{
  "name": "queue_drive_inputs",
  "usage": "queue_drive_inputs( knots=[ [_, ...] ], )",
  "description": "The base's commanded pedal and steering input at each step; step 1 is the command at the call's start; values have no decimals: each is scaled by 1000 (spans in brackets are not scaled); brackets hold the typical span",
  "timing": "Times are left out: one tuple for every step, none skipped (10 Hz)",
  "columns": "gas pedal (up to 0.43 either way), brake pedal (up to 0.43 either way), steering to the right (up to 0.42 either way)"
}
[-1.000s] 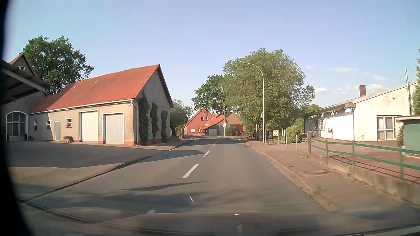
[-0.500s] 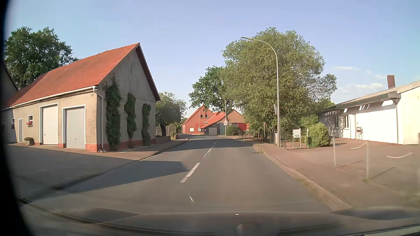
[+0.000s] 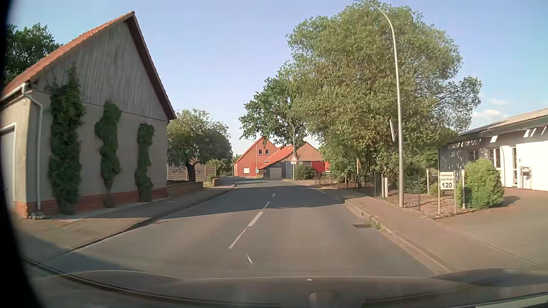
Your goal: Follow the waypoints while adhering to traffic rules and regulations
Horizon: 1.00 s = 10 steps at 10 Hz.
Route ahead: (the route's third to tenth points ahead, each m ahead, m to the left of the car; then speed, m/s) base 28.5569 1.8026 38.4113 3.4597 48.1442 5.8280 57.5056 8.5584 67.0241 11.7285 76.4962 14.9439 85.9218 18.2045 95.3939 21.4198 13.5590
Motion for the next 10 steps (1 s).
queue_drive_inputs(
  knots=[
    [118,6,1],
    [110,6,0],
    [110,6,0],
    [110,6,0],
    [87,6,-1],
    [67,6,-3],
    [0,6,-3],
    [0,6,-5],
    [0,6,-8],
    [0,6,-11]
  ],
)
